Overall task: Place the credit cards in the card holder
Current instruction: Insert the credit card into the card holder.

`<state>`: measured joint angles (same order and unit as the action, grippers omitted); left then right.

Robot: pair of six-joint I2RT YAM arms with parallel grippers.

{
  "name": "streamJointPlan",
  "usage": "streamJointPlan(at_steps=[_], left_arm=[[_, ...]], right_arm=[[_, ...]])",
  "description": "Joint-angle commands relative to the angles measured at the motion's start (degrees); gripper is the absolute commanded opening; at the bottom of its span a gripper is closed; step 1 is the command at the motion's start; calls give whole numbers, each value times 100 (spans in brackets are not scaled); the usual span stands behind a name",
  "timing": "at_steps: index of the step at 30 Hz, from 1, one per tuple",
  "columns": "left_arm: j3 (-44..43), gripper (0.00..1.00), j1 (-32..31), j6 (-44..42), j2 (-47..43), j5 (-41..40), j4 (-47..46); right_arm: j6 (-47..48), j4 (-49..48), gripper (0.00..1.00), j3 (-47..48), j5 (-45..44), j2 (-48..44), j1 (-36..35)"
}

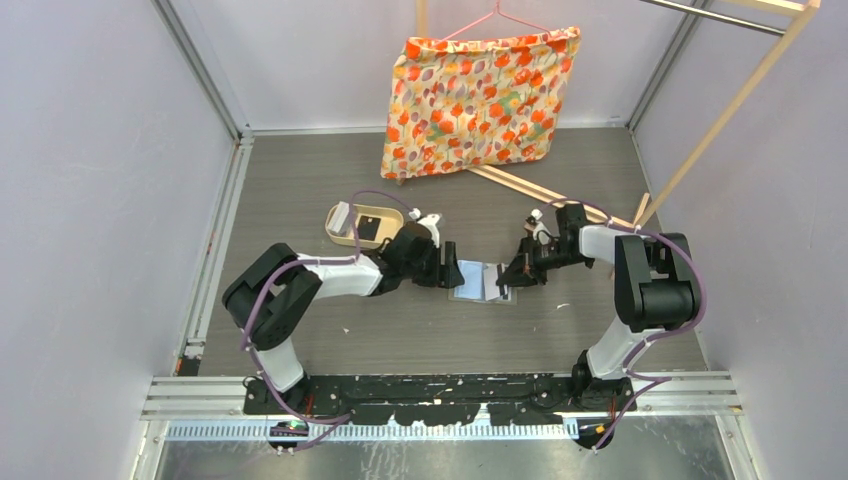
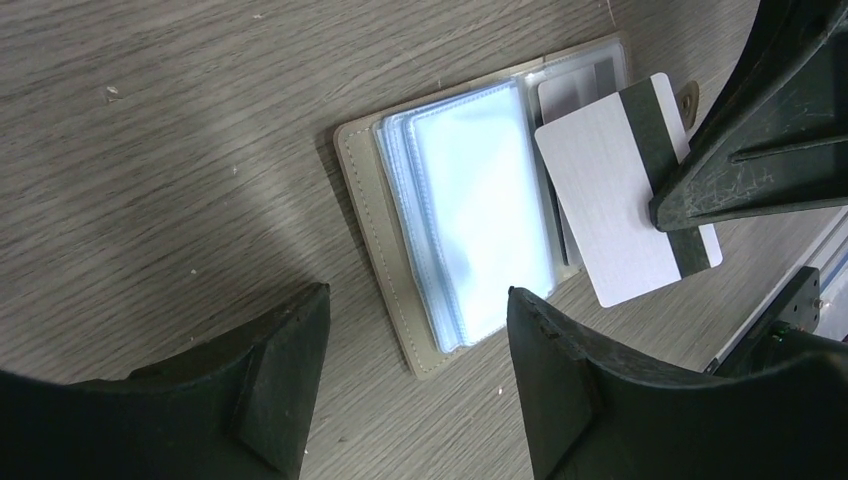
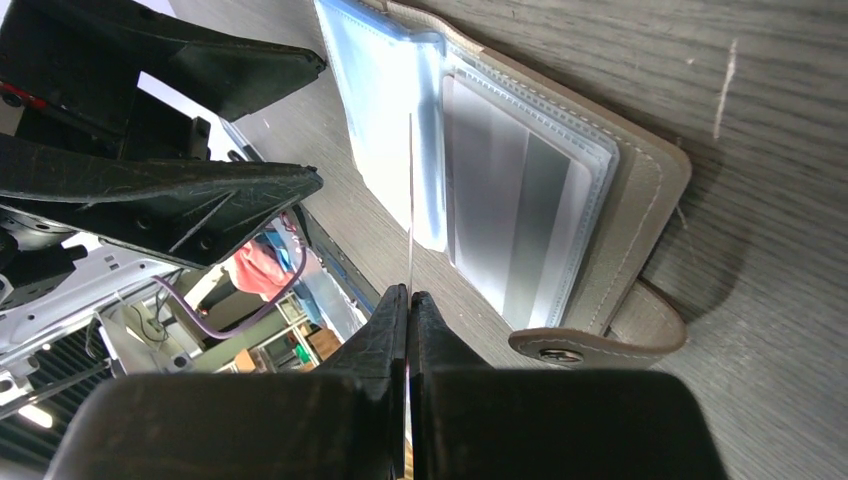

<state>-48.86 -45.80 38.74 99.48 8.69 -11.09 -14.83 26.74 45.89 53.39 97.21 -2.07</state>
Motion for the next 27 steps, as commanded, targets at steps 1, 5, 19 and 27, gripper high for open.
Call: streamJointPlan(at_steps=[1, 5, 19, 27], left_arm=[[-210, 66, -58, -32, 116, -183, 304], [-319, 62, -82, -33, 212, -193, 456], [-590, 55, -148, -20, 423, -202, 880], [-735, 49, -157, -7, 570, -146, 1066]], right_arm=[[155, 59, 1, 120, 97, -79, 27], [212, 64, 1, 148, 178, 27, 26], [475, 230, 1, 353, 251, 392, 12], [551, 326, 1, 510, 184, 540, -98]])
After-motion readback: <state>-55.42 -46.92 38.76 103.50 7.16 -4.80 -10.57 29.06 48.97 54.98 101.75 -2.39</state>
